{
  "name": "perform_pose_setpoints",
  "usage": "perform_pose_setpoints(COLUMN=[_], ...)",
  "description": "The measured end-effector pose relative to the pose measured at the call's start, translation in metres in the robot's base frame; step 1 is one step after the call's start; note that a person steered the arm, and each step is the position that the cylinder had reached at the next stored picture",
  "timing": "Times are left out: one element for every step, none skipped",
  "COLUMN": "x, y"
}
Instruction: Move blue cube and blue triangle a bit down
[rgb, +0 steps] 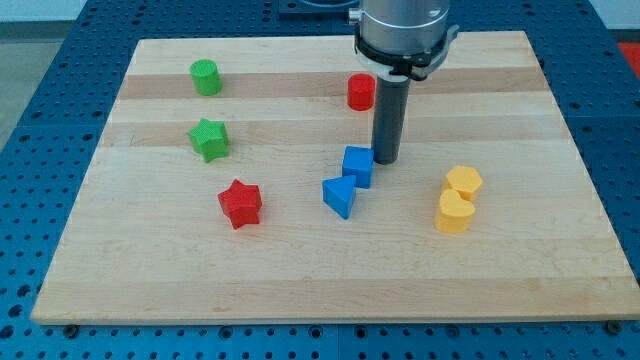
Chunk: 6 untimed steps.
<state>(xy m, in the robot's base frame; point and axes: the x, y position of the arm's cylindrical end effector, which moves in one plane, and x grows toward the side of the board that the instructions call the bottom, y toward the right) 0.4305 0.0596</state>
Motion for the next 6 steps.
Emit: perform_pose_setpoints(x=[-0.013, -0.038, -0.037, -0.009, 0.002, 0.017], y=[0.000, 0.000, -0.003, -0.011, -0.017, -0.024])
